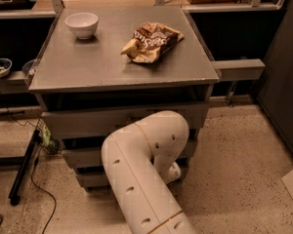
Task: Close bottom drawer
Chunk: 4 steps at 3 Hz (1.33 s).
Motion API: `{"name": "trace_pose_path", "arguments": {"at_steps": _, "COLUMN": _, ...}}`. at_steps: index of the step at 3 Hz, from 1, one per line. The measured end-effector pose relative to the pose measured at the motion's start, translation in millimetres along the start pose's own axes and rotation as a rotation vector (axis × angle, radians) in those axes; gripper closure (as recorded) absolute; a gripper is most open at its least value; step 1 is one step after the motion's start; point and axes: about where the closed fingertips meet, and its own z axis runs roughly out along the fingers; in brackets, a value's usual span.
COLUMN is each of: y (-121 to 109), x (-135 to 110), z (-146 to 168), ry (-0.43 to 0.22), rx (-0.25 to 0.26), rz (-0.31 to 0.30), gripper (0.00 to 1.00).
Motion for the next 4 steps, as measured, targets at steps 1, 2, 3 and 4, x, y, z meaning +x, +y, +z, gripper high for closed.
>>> {"name": "trace_pose_path", "arguments": {"at_steps": 1, "y": 0, "x": 0, "z": 0, "ry": 0.0, "rx": 0.0, "rz": 0.0, "gripper": 1.0}}
{"name": "trace_pose_path", "arguments": {"at_steps": 2, "y": -2, "x": 6, "z": -5, "ry": 0.007, "rx": 0.001, "rz": 0.004, "gripper": 1.0}}
{"name": "trace_pose_path", "arguments": {"at_steps": 3, "y": -14, "x": 35, "z": -35, "ry": 0.058, "rx": 0.012, "rz": 0.038, "gripper": 1.0}}
{"name": "trace_pose_path", "arguments": {"at_steps": 4, "y": -33, "x": 81, "z": -79, "ry": 0.116, "rx": 0.035, "rz": 0.114, "gripper": 1.0}}
